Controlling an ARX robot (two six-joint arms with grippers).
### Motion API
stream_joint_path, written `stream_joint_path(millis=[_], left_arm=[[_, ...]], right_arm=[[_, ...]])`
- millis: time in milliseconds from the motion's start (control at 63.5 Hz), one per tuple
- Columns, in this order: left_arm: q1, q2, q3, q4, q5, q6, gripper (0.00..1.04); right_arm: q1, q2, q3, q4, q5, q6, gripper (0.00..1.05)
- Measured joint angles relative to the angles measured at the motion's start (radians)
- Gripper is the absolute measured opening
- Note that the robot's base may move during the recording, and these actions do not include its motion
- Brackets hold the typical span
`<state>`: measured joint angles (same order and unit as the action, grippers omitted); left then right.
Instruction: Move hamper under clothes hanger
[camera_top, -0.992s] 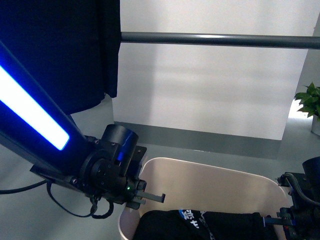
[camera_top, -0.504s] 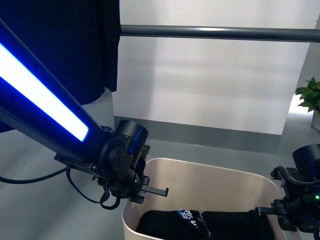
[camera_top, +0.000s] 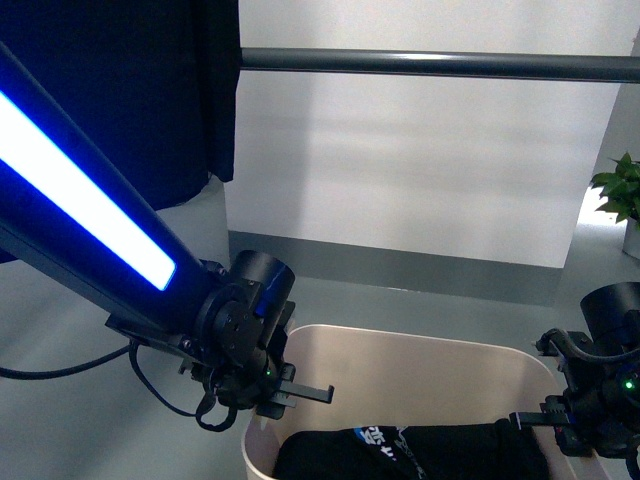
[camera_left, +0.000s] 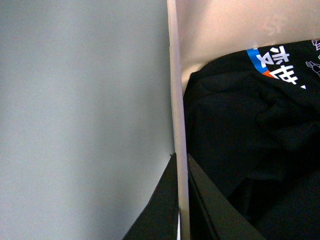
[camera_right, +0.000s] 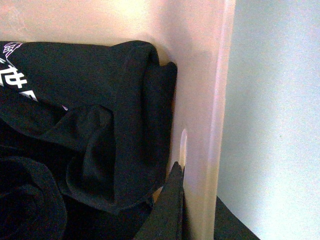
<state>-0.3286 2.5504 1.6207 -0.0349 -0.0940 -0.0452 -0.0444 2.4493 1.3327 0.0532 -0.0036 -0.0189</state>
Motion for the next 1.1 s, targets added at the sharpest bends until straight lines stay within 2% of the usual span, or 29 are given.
stream_joint_path(millis=[236, 1103], left_arm=[[0.003, -0.039, -0.095, 0.056, 0.016, -0.015, 0.04], [0.013, -0.073, -0.156, 0.092, 0.035, -0.010, 0.04]], right_arm=[[0.002, 0.011, 0.000, 0.032, 0.013, -0.003, 0.03], [0.021, 0.019, -0.051, 0.112, 0.010, 0.042, 0.03]])
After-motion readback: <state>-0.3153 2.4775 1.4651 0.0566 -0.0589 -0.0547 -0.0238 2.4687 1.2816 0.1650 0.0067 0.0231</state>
